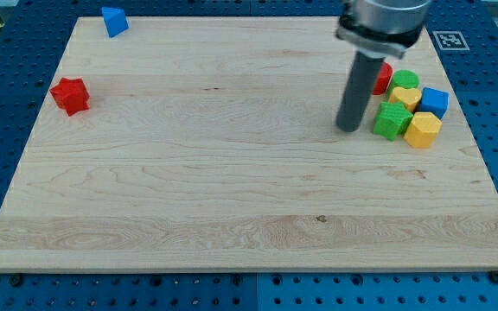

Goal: Push the red star to the center

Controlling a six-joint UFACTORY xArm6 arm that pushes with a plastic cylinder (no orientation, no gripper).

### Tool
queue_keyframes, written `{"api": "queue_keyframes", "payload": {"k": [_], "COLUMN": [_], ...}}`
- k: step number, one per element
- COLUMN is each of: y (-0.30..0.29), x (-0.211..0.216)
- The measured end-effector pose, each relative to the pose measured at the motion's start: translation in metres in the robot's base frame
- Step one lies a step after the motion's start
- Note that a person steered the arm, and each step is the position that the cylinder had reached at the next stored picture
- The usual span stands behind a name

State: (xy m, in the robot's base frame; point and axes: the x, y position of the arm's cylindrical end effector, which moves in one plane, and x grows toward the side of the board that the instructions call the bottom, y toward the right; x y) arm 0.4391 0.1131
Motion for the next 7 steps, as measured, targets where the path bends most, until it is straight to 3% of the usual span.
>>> {"api": "queue_keyframes", "payload": {"k": [1, 4, 5, 6, 7], "y": [-0.057, -0.288, -0.362, -0.41, -0.412], "x": [0.023, 0.03, 0.017, -0.035, -0.044]}}
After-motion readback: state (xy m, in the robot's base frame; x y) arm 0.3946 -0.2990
